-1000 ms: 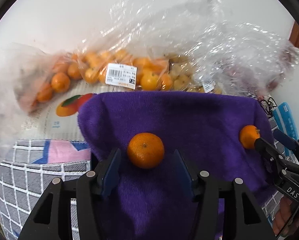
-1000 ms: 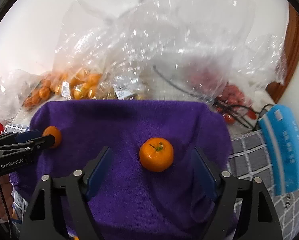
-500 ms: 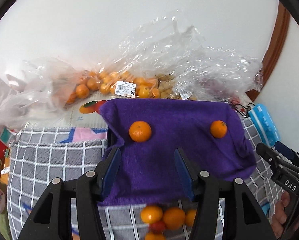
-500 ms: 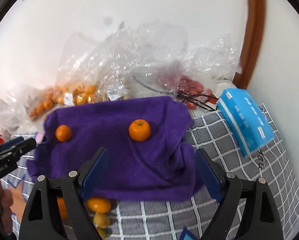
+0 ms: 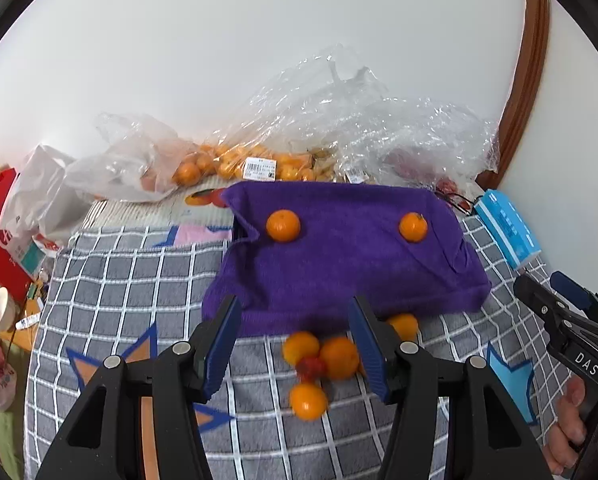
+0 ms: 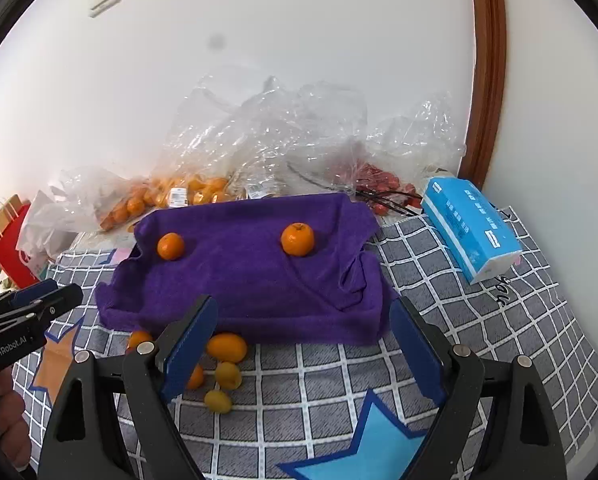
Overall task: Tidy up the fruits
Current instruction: 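Move the right tool back to the fruit row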
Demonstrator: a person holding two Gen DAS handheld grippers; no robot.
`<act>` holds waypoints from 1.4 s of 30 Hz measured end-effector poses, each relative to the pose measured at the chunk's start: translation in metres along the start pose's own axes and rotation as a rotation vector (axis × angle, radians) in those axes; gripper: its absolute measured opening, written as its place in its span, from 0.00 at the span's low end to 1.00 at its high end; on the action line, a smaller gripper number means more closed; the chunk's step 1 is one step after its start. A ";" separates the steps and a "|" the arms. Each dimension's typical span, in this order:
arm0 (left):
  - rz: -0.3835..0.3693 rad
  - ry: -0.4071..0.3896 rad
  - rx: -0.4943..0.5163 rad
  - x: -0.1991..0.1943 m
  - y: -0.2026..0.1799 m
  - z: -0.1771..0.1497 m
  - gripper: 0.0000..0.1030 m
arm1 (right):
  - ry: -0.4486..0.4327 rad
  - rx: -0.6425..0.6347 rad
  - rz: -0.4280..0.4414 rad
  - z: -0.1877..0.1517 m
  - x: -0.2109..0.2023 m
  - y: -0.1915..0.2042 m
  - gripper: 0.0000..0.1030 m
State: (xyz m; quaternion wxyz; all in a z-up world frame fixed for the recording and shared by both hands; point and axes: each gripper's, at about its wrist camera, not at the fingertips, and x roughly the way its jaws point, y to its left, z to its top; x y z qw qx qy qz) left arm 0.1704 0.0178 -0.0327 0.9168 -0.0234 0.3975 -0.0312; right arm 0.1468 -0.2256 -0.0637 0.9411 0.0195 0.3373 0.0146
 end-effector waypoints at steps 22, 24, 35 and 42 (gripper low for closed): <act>0.047 0.051 -0.087 0.006 0.049 -0.057 0.52 | 0.150 -0.043 0.124 -0.071 0.031 0.033 0.62; 0.050 0.063 -0.099 0.009 0.056 -0.061 0.52 | 0.158 -0.047 0.133 -0.075 0.036 0.038 0.57; 0.037 0.104 -0.137 0.020 0.080 -0.074 0.52 | 0.215 -0.064 0.171 -0.089 0.063 0.059 0.42; 0.011 0.124 -0.137 0.028 0.078 -0.081 0.52 | 0.227 -0.081 0.163 -0.097 0.075 0.065 0.25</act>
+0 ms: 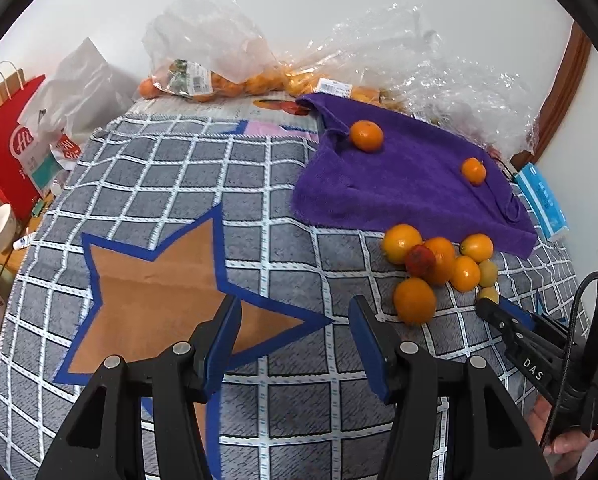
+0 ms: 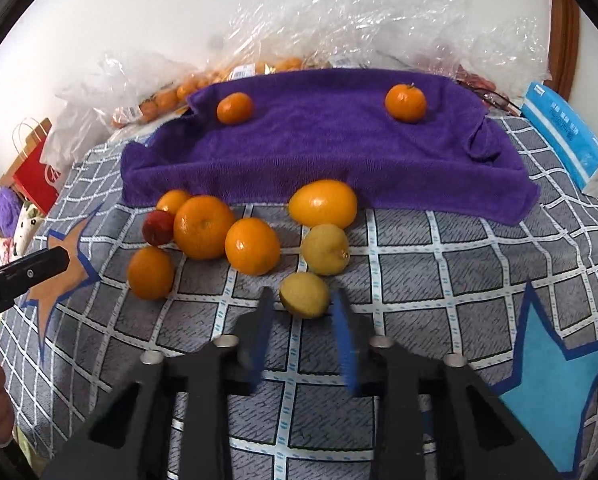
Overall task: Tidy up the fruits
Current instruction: 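Move the right tool back to the fruit row, then close the right gripper on the small yellow-green fruit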
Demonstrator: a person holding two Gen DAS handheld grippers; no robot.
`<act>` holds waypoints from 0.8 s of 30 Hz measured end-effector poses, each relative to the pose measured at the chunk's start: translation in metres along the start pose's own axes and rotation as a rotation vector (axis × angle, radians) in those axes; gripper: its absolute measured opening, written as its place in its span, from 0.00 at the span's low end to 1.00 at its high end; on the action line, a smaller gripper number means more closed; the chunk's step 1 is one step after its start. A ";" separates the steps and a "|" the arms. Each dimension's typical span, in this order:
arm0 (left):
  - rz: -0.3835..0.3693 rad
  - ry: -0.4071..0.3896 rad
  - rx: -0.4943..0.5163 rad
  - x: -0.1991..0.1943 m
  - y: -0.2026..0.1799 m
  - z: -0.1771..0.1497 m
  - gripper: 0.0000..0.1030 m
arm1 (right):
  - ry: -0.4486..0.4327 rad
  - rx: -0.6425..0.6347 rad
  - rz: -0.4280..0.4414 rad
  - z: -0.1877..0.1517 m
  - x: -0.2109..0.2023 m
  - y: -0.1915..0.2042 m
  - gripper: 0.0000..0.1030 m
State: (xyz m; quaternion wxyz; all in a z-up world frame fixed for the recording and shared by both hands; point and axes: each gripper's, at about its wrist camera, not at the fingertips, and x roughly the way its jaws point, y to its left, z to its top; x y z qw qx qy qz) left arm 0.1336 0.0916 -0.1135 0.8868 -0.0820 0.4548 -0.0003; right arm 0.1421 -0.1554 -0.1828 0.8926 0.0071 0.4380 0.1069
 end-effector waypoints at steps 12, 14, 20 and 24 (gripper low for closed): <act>-0.088 0.036 0.019 0.015 -0.028 -0.011 0.52 | -0.044 0.040 -0.019 -0.010 -0.019 -0.028 0.25; -0.104 0.044 0.025 0.017 -0.034 -0.010 0.52 | -0.054 0.042 -0.038 -0.013 -0.024 -0.033 0.25; -0.163 0.064 0.025 0.026 -0.057 -0.005 0.52 | -0.083 0.028 -0.066 -0.018 -0.036 -0.046 0.25; -0.147 0.076 0.042 0.034 -0.070 -0.002 0.49 | -0.084 0.039 -0.081 -0.022 -0.038 -0.056 0.25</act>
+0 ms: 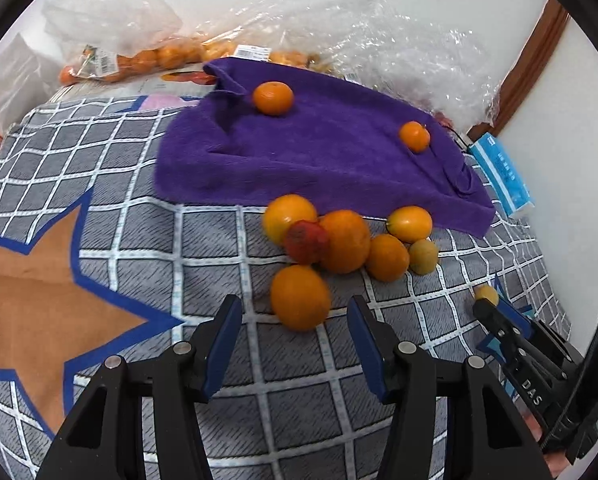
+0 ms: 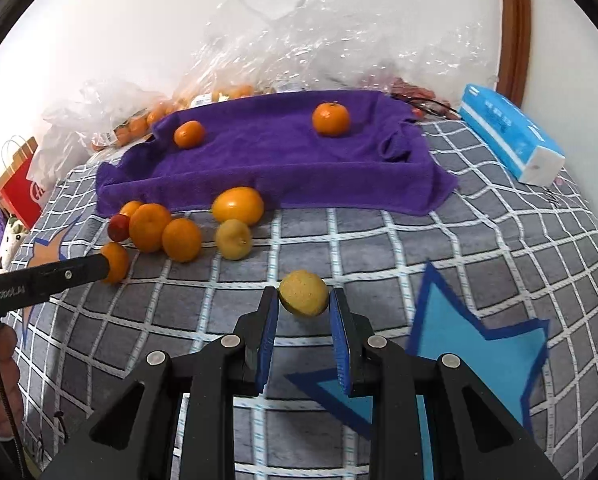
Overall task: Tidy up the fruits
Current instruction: 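Close the right gripper on the small yellow-green fruit, then lift the yellow-green fruit with the right gripper toward the towel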
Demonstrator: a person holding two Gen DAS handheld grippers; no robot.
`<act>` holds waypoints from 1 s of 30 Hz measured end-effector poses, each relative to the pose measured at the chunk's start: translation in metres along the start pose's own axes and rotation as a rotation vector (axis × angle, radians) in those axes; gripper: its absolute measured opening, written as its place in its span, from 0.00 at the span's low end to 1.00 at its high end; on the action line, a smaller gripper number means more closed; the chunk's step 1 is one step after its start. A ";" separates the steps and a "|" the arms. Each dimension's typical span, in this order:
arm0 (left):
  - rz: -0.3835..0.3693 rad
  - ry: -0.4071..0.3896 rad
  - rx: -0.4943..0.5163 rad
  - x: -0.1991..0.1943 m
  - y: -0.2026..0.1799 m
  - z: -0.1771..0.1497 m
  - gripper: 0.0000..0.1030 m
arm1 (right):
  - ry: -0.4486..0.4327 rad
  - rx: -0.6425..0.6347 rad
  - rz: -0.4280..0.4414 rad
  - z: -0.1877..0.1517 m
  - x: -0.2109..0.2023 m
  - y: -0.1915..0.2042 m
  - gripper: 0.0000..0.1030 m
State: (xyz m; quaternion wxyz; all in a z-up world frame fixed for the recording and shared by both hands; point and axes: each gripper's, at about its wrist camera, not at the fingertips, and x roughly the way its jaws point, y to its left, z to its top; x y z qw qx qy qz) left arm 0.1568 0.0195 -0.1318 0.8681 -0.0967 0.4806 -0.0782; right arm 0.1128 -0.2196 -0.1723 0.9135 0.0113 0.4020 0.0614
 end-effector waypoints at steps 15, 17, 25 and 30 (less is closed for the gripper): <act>0.050 0.020 0.026 0.015 -0.008 -0.001 0.30 | -0.013 0.002 -0.028 -0.001 -0.004 -0.012 0.25; 0.045 0.020 0.025 0.012 -0.007 -0.004 0.30 | -0.016 -0.002 -0.029 -0.001 -0.004 -0.010 0.25; 0.037 0.017 0.016 0.000 0.001 -0.013 0.30 | -0.032 -0.013 -0.030 -0.003 -0.015 -0.002 0.25; 0.042 0.004 0.009 -0.012 0.001 -0.016 0.30 | -0.047 -0.012 -0.033 -0.002 -0.028 0.001 0.25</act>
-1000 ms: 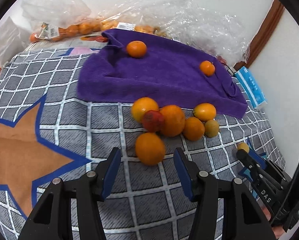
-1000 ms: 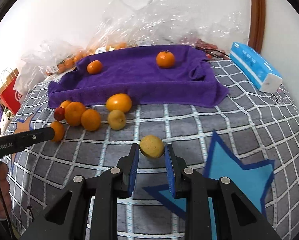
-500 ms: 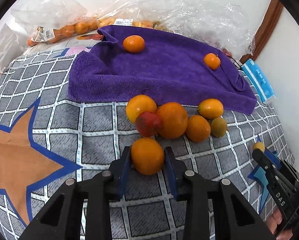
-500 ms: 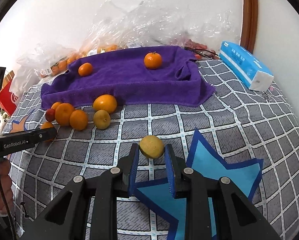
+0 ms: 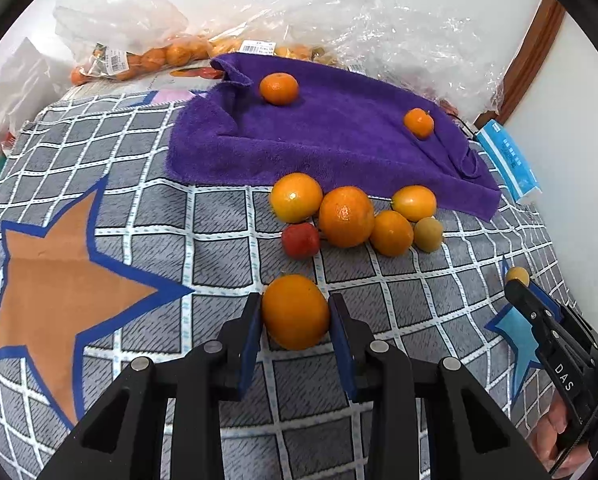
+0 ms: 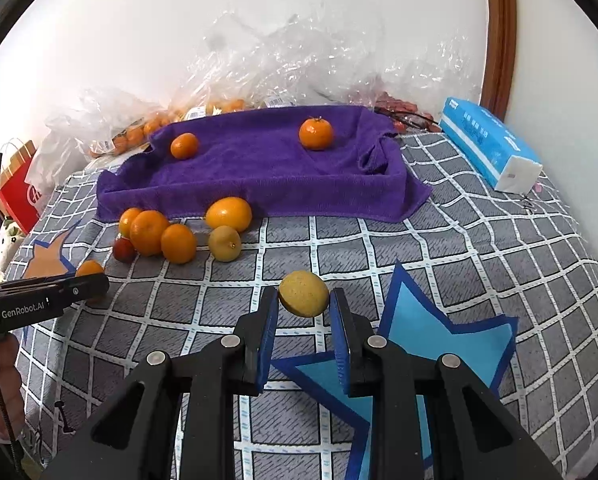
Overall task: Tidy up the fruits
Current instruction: 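Lift the yellow-green fruit with the right gripper toward the towel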
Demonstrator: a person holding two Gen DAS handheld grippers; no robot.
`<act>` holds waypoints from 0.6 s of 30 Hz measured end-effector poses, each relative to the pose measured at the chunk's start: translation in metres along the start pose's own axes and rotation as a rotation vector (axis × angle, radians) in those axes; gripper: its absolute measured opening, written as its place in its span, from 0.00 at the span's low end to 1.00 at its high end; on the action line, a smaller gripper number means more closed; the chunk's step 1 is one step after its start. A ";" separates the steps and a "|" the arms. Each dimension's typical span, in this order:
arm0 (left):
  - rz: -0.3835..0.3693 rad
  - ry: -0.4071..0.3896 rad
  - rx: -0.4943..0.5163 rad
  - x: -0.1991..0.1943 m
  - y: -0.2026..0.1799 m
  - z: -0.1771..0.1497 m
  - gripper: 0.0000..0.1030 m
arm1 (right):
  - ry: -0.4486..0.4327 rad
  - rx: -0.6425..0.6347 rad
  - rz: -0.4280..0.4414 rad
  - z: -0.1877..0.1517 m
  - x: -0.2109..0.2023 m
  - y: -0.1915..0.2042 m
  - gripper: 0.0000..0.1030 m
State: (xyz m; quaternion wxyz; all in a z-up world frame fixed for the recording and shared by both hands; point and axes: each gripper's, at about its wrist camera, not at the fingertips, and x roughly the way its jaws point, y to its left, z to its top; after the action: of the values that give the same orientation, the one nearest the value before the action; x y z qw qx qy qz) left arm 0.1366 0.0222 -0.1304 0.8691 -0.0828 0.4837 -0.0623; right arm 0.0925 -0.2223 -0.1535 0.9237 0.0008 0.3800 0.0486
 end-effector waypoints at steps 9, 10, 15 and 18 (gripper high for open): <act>-0.003 -0.045 -0.006 -0.033 -0.001 0.001 0.30 | -0.041 -0.005 -0.006 0.014 -0.026 0.003 0.25; -0.004 -0.053 -0.006 -0.037 -0.002 0.002 0.30 | -0.048 -0.009 -0.009 0.016 -0.030 0.004 0.25; -0.001 -0.078 -0.007 -0.054 -0.002 0.005 0.30 | -0.074 -0.016 -0.014 0.027 -0.041 0.007 0.25; 0.005 -0.092 -0.010 -0.062 -0.001 0.008 0.30 | -0.085 -0.019 -0.014 0.032 -0.046 0.008 0.25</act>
State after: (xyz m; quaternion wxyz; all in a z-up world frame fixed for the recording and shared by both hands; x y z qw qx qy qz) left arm 0.1111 0.0336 -0.0748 0.8900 -0.0886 0.4440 -0.0537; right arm 0.0820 -0.2171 -0.0983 0.9393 -0.0087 0.3400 0.0459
